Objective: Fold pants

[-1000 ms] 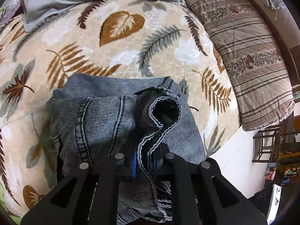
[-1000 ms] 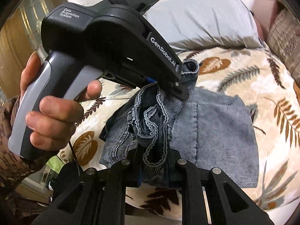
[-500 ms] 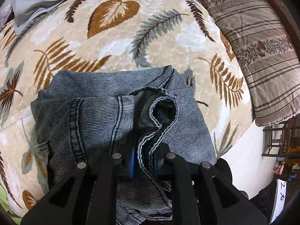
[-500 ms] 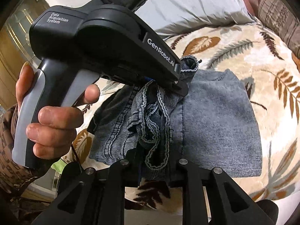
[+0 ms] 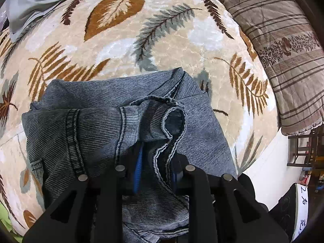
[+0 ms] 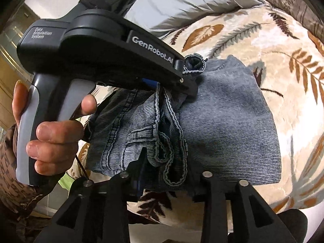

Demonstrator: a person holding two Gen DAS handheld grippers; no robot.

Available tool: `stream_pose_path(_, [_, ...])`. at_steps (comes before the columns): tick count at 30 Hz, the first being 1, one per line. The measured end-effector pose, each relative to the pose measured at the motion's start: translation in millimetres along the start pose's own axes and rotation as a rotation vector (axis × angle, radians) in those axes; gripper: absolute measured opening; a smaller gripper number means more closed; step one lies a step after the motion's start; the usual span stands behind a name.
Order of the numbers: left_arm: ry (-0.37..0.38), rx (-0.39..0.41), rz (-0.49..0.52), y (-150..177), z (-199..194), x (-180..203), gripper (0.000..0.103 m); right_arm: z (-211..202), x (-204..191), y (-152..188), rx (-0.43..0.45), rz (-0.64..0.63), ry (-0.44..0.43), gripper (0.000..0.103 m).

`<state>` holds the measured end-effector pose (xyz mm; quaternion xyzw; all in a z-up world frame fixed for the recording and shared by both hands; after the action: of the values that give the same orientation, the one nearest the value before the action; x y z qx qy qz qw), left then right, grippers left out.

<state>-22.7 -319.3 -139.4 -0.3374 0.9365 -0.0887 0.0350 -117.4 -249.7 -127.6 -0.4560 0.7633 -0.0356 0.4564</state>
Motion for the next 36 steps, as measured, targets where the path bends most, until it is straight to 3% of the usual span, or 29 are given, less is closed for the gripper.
stream_pose_path(8, [0.025,-0.005,0.009,-4,-13,2,0.026,-11,8,1,0.009,0.028,-0.042,0.043])
stream_pose_path(11, [0.070,0.029,0.042,-13,-40,-6,0.030,-30,14,-1,0.049,0.040,-0.069,0.053])
stream_pose_path(13, [0.048,0.080,0.072,-23,-59,-18,0.048,-43,18,-2,0.082,0.052,-0.074,0.060])
stream_pose_path(14, [0.034,0.106,0.093,-28,-67,-24,0.063,-48,22,-2,0.096,0.064,-0.080,0.061])
stream_pose_path(15, [0.021,0.122,0.117,-32,-73,-30,0.070,-51,25,-3,0.107,0.078,-0.087,0.063])
stream_pose_path(19, [0.033,0.078,0.207,-37,-73,-36,0.070,-53,35,-5,0.133,0.157,-0.161,0.067])
stream_pose_path(23, [-0.002,0.037,0.308,-36,-57,-28,0.070,-44,37,-9,0.118,0.180,-0.217,0.073])
stream_pose_path(29, [0.041,-0.019,0.419,-35,-43,-11,0.070,-29,29,1,0.071,0.220,-0.303,0.076])
stream_pose_path(36, [-0.025,-0.092,0.568,-32,-15,-4,0.070,-13,10,9,0.004,0.193,-0.366,0.078])
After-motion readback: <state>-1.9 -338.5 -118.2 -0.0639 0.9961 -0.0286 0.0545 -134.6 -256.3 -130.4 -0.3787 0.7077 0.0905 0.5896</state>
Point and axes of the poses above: each gripper's, at about its wrist camera, not at the fingertips, and z roughly the way its jaws point, x to its right, y to its underside, the point moved 9 cm from there along z, roughly the way its jaws point, and after that the axes turned 11 degrees about -y, right-handed, at the moved point
